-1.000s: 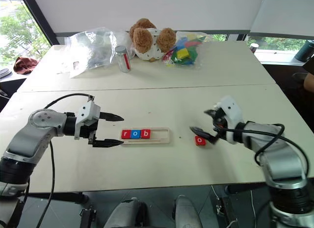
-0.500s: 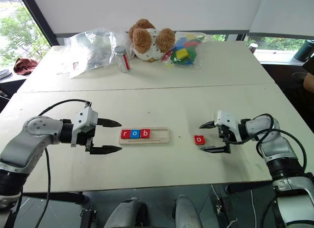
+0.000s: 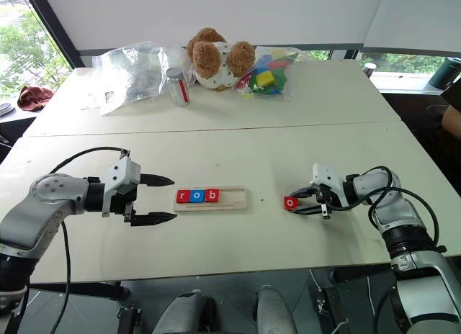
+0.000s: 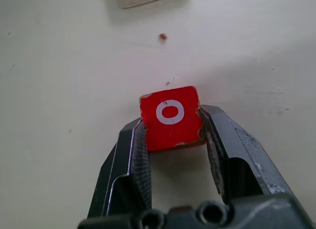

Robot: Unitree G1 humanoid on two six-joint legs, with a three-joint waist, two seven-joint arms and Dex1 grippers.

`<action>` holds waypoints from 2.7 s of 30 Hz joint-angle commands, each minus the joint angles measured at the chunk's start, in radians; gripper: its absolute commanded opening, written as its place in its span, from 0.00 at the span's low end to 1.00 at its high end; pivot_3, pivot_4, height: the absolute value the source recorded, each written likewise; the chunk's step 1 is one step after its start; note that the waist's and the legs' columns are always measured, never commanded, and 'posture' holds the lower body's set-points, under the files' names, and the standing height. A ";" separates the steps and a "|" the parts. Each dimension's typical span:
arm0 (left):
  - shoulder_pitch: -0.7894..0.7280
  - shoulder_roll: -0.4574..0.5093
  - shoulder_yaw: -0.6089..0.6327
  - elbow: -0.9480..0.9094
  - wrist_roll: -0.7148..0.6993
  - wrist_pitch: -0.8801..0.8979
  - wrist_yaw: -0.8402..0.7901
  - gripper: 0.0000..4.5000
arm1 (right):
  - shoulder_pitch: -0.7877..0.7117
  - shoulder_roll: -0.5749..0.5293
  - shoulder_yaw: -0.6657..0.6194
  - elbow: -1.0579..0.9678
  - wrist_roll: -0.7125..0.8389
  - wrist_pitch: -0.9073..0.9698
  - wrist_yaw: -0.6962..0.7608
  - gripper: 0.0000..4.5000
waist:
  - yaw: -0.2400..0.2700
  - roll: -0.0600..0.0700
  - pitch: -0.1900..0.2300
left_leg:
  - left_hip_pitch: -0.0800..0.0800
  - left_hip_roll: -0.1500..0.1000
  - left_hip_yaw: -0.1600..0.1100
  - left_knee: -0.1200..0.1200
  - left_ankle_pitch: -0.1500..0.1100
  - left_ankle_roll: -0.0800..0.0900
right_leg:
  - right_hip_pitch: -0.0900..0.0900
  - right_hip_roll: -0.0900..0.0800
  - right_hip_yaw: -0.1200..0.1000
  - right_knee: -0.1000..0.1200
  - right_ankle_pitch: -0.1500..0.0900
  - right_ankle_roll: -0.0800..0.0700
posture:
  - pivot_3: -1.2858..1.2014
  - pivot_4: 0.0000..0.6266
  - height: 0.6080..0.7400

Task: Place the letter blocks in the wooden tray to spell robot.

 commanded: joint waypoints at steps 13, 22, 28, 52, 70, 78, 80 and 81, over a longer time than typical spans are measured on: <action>0.011 0.051 0.035 0.074 0.031 -0.061 -0.010 1.00 | -0.191 0.191 0.225 -0.276 -0.102 0.396 -0.162 0.25 | 0.004 0.000 0.000 | -0.003 -0.002 -0.001 0.000 0.000 -0.001 | -0.002 -0.002 -0.001 -0.001 0.000 0.000 | 0.52 0.24 1.00; 0.056 0.033 0.044 0.034 0.016 -0.049 0.032 1.00 | -0.229 0.255 0.255 -0.189 -0.127 0.377 -0.185 0.25 | 0.000 0.000 0.000 | -0.003 -0.002 -0.001 -0.001 0.000 -0.001 | -0.003 -0.001 -0.001 0.000 0.000 0.000 | 0.52 0.24 1.00; 0.075 0.020 0.039 0.016 0.014 -0.046 0.055 1.00 | -0.233 0.280 0.268 -0.190 -0.133 0.374 -0.187 0.25 | 0.001 0.000 0.000 | -0.003 -0.002 -0.001 0.000 0.000 -0.001 | -0.003 -0.001 -0.001 0.000 0.000 0.000 | 0.52 0.24 1.00; 0.067 -0.014 0.033 0.002 0.016 -0.034 0.090 1.00 | -0.263 0.341 0.287 -0.125 -0.173 0.323 -0.185 0.25 | 0.000 0.000 0.000 | -0.003 -0.002 -0.001 -0.001 0.000 -0.001 | -0.003 -0.001 -0.002 0.000 0.000 0.000 | 0.52 0.24 1.00; 0.031 -0.022 0.022 0.048 0.029 -0.048 0.080 1.00 | -0.282 0.304 0.186 -0.311 -0.114 0.363 -0.235 0.99 | 0.003 0.000 0.000 | -0.003 -0.002 -0.001 -0.001 0.000 -0.001 | -0.004 -0.001 -0.002 0.000 0.000 0.000 | 0.52 0.24 1.00; 0.045 -0.012 0.031 0.011 0.012 -0.030 0.075 1.00 | -0.098 0.262 0.122 -0.470 -0.147 0.429 -0.393 0.99 | 0.003 0.000 0.000 | -0.003 -0.002 -0.001 -0.001 0.000 -0.001 | -0.003 -0.001 -0.002 0.000 0.000 0.000 | 0.52 0.24 1.00; 0.061 -0.005 0.038 -0.032 -0.007 -0.017 0.069 1.00 | -0.047 0.271 0.037 -0.530 -0.123 0.537 -0.490 0.99 | 0.005 0.000 0.000 | -0.004 -0.002 -0.001 0.000 0.000 -0.001 | -0.003 -0.002 -0.002 0.000 0.000 0.000 | 0.52 0.24 1.00; 0.063 -0.006 0.036 -0.060 -0.017 -0.005 0.069 1.00 | -0.025 0.293 -0.024 -0.572 -0.120 0.610 -0.569 0.99 | 0.006 0.000 0.000 | -0.004 -0.002 -0.001 -0.001 0.000 -0.001 | -0.003 -0.002 -0.002 0.000 0.000 0.000 | 0.52 0.24 1.00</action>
